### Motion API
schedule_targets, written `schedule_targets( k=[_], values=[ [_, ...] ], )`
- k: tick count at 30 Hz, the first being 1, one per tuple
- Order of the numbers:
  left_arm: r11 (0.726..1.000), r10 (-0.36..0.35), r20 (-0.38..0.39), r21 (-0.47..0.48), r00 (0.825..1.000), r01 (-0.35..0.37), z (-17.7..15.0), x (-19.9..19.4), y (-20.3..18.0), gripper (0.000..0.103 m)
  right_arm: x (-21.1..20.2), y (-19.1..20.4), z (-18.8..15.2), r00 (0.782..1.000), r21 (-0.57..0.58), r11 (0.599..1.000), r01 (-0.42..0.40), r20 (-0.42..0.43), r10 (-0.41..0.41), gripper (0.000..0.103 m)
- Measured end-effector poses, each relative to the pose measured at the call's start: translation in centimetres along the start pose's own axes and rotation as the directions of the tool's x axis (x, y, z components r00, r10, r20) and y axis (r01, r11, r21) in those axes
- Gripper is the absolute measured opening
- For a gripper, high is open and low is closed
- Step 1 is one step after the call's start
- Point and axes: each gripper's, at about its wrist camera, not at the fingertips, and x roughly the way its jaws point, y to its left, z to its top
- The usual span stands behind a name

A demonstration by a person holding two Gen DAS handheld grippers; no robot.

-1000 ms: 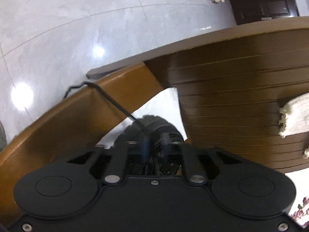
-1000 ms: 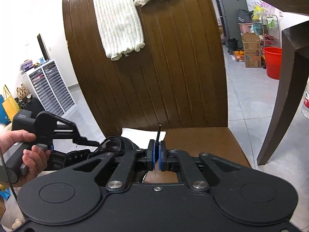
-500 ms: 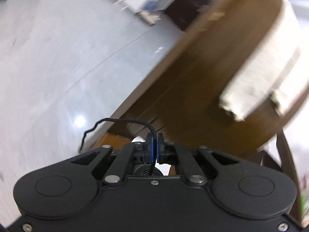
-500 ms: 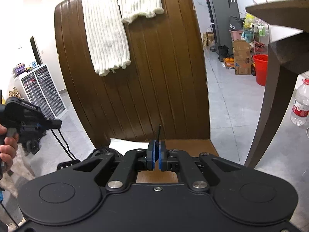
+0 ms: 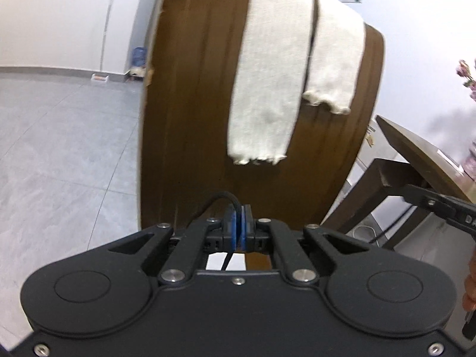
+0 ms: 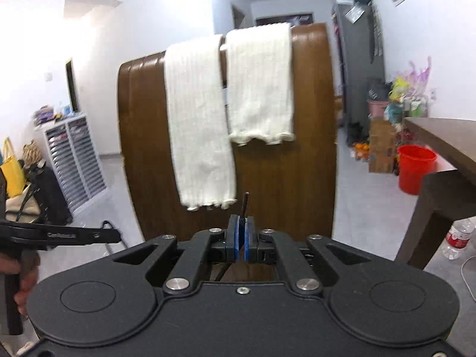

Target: Lace up shoes with both hands

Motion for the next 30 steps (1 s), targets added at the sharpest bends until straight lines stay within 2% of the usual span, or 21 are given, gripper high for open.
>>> schedule_targets(
  k=[7, 16, 22, 25, 28, 30],
  values=[
    [0.994, 0.038, -0.004, 0.099, 0.999, -0.037, 0.8, -1.3, -1.5, 0.003, 1.0, 1.0, 4.0, 0.997, -0.027, 0.999, -0.036, -0.071, 0.034, 0.003],
    [0.995, -0.002, 0.071, 0.103, 0.997, -0.005, 3.9, -4.0, -2.5, 0.003, 0.2, 3.1, 5.7, 0.995, -0.076, 0.994, -0.078, -0.067, 0.073, 0.003],
    [0.993, -0.002, 0.125, 0.118, 0.992, -0.013, 4.9, -5.9, -3.3, 0.003, 0.3, 4.2, 6.9, 0.996, -0.125, 0.99, -0.059, -0.073, 0.05, 0.002],
    [0.994, -0.009, 0.144, 0.113, 0.99, -0.008, 5.3, -6.6, -3.3, 0.003, 0.4, 4.4, 6.5, 0.996, -0.14, 0.989, -0.051, -0.074, 0.041, 0.002],
    [0.995, -0.004, 0.13, 0.103, 0.991, -0.009, 5.2, -6.5, -3.2, 0.003, 0.2, 4.5, 6.4, 0.997, -0.14, 0.989, -0.053, -0.067, 0.044, 0.002],
    [0.996, -0.023, 0.083, 0.091, 0.996, 0.015, 4.1, -5.5, -3.0, 0.004, 0.2, 4.7, 6.5, 0.997, -0.144, 0.988, -0.054, -0.064, 0.045, 0.002]
  ],
)
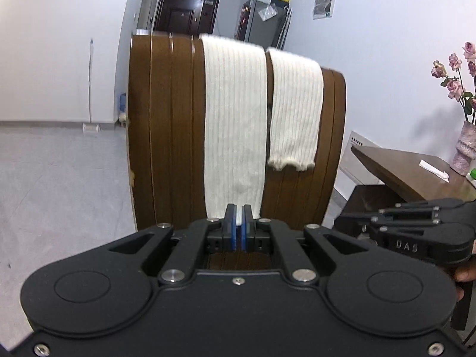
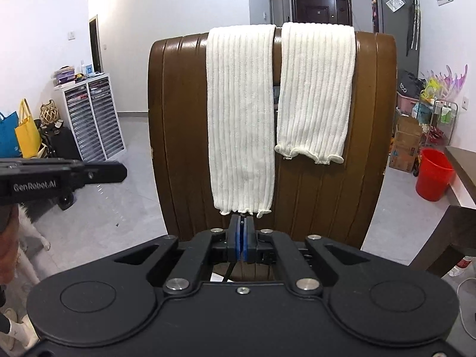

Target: Lace up shoes with both hands

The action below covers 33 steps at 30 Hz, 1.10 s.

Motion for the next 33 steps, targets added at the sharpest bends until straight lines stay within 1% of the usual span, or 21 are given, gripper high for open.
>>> schedule_targets(
  k=[2, 4, 7, 10, 14, 15, 16, 19, 21, 23, 24, 25, 29, 33],
  values=[
    [0.999, -0.021, -0.047, 0.033, 0.999, 0.022, -1.6, 1.2, -0.6, 0.004, -0.1, 0.1, 0.1, 1.0, -0.004, 1.0, -0.001, 0.003, 0.001, 0.002],
    [0.997, -0.029, -0.078, 0.076, 0.997, 0.035, -3.3, 2.3, -1.7, 0.005, -0.2, 0.3, 0.2, 1.0, -0.007, 1.0, -0.005, 0.006, 0.005, 0.002],
    [0.992, -0.049, -0.095, 0.115, 0.994, 0.06, -5.2, 3.7, -3.2, 0.005, -0.3, 0.7, 0.2, 1.0, -0.018, 1.0, -0.016, 0.007, 0.017, 0.002],
    [0.985, -0.076, -0.093, 0.148, 0.993, 0.089, -6.0, 4.8, -4.4, 0.005, -0.3, 0.9, 0.1, 1.0, -0.021, 0.999, -0.028, 0.003, 0.028, 0.002],
    [0.985, -0.093, -0.08, 0.135, 0.992, 0.104, -6.1, 6.4, -5.2, 0.005, -0.5, 0.9, -0.1, 0.999, -0.019, 0.999, -0.042, -0.003, 0.042, 0.002],
    [0.985, -0.106, -0.071, 0.128, 0.992, 0.115, -6.1, 6.5, -5.2, 0.004, -0.5, 1.0, -0.2, 0.999, -0.018, 0.999, -0.045, -0.005, 0.045, 0.002],
    [0.984, -0.111, -0.059, 0.13, 0.992, 0.118, -6.1, 6.5, -5.4, 0.0, -0.5, 1.0, -0.2, 0.999, -0.018, 0.999, -0.049, -0.006, 0.048, 0.002],
    [0.977, -0.112, -0.049, 0.178, 0.993, 0.119, -6.4, 6.4, -6.1, 0.0, -0.6, 1.0, -0.4, 0.998, -0.015, 0.998, -0.058, -0.01, 0.058, 0.002],
    [0.974, -0.1, -0.037, 0.2, 0.994, 0.106, -6.6, 6.1, -6.6, 0.0, -0.5, 0.8, -0.5, 0.998, -0.008, 0.998, -0.06, -0.01, 0.06, 0.002],
    [0.971, -0.076, -0.006, 0.226, 0.997, 0.075, -6.8, 5.4, -6.9, 0.009, -0.6, 0.5, -0.5, 0.998, -0.006, 0.998, -0.058, -0.009, 0.058, 0.002],
    [0.971, -0.064, 0.02, 0.234, 0.998, 0.057, -7.0, 5.0, -6.9, 0.021, -0.6, 0.5, -0.5, 0.998, -0.005, 0.998, -0.057, -0.009, 0.057, 0.002],
    [0.97, -0.058, 0.037, 0.238, 0.998, 0.047, -7.2, 4.7, -7.0, 0.024, -0.6, 0.4, -0.5, 0.998, -0.005, 0.998, -0.057, -0.01, 0.057, 0.002],
    [0.971, -0.082, 0.027, 0.23, 0.996, 0.073, -7.5, 4.5, -6.9, 0.024, -0.5, 0.3, -0.6, 0.998, -0.007, 0.998, -0.06, -0.013, 0.06, 0.002],
    [0.954, -0.111, 0.025, 0.284, 0.994, 0.099, -7.7, 4.2, -7.6, 0.025, -0.2, -0.1, -0.7, 0.999, -0.004, 0.999, -0.048, -0.024, 0.048, 0.002]
  ],
)
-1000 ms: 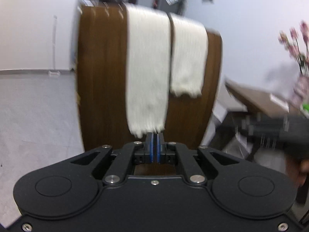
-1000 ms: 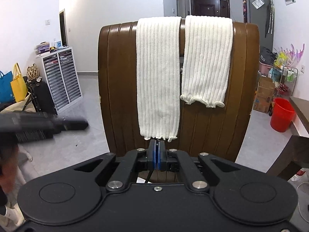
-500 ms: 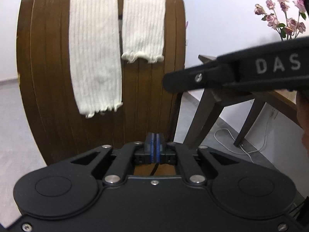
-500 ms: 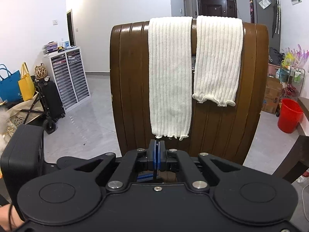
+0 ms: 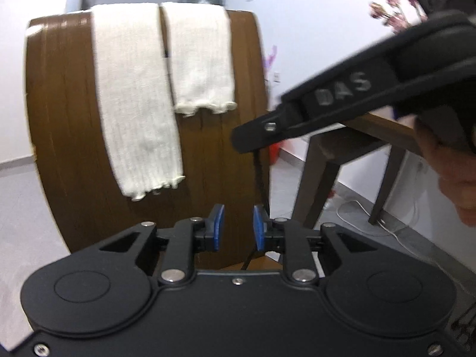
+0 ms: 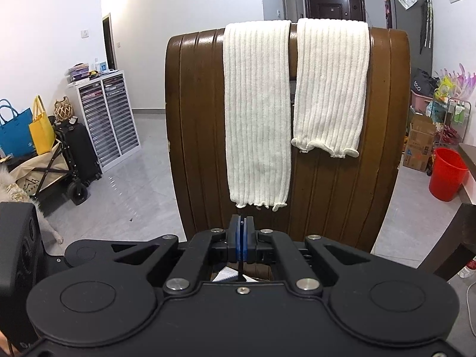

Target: Lace up shoes with both hands

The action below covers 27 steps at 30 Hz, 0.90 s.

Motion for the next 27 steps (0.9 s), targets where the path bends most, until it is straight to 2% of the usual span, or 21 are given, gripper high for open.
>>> schedule_targets(
  k=[2, 3, 4, 6, 11, 12, 13, 14, 15, 19, 23, 25, 26, 27],
  values=[
    [1.0, -0.013, 0.003, 0.003, 1.0, 0.013, 0.0, -0.5, 0.0, 0.03, 0.2, -0.2, -0.1, 1.0, 0.002, 1.0, 0.008, -0.006, -0.008, 0.002],
    [1.0, -0.02, 0.006, -0.003, 1.0, 0.02, -0.1, -0.8, 0.1, 0.037, 0.3, -0.4, -0.1, 1.0, 0.003, 1.0, 0.011, -0.009, -0.011, 0.002],
    [1.0, -0.025, 0.008, -0.007, 1.0, 0.026, -0.2, -1.1, 0.2, 0.055, 0.3, -0.5, -0.2, 1.0, 0.004, 1.0, 0.015, -0.012, -0.015, 0.002],
    [0.999, -0.048, 0.015, 0.01, 0.999, 0.047, -0.3, -1.5, 0.1, 0.069, 0.5, -0.8, -0.3, 1.0, 0.006, 1.0, 0.019, -0.014, -0.019, 0.002],
    [0.997, -0.043, -0.035, 0.056, 0.998, 0.045, 0.2, 0.2, -1.1, 0.068, 0.4, -0.8, -0.7, 1.0, 0.01, 1.0, 0.005, -0.011, -0.005, 0.002],
    [0.997, -0.04, -0.044, 0.061, 0.998, 0.043, 0.2, 0.6, -1.3, 0.063, 0.3, -0.6, -0.7, 1.0, 0.008, 1.0, -0.001, -0.01, 0.001, 0.002],
    [0.997, -0.044, -0.049, 0.064, 0.998, 0.047, 0.3, 0.9, -1.4, 0.044, 0.2, -0.4, -0.7, 1.0, 0.005, 1.0, -0.008, -0.011, 0.008, 0.002],
    [0.997, -0.045, -0.055, 0.058, 0.997, 0.048, 0.3, 1.2, -1.4, 0.035, 0.2, -0.2, -0.7, 1.0, 0.0, 1.0, -0.011, -0.01, 0.011, 0.002],
    [0.998, -0.044, -0.058, 0.043, 0.997, 0.046, 0.2, 1.5, -1.3, 0.003, 0.1, -0.1, -0.7, 1.0, -0.005, 1.0, -0.012, -0.008, 0.012, 0.002],
    [0.996, -0.094, -0.045, 0.006, 0.995, 0.094, 0.0, 1.5, -1.0, 0.002, 0.0, -0.1, -0.8, 1.0, 0.0, 1.0, -0.016, -0.005, 0.016, 0.002],
    [0.996, -0.077, -0.033, -0.042, 0.996, 0.076, -0.2, 1.4, -0.4, 0.002, 0.4, -0.1, -1.4, 1.0, 0.014, 1.0, -0.014, 0.004, 0.014, 0.004],
    [0.994, -0.075, -0.026, -0.085, 0.997, 0.072, -0.2, 1.3, 0.3, 0.002, 0.6, -0.2, -1.8, 1.0, 0.022, 1.0, -0.012, 0.009, 0.012, 0.018],
    [0.992, -0.073, -0.022, -0.101, 0.997, 0.071, -0.3, 1.3, 0.6, 0.002, 0.8, -0.2, -1.9, 1.0, 0.026, 1.0, -0.011, 0.011, 0.011, 0.044],
    [0.992, -0.072, -0.018, -0.109, 0.997, 0.07, -0.3, 1.3, 0.8, 0.002, 0.9, -0.2, -2.1, 1.0, 0.029, 1.0, -0.01, 0.014, 0.01, 0.066]
  ],
)
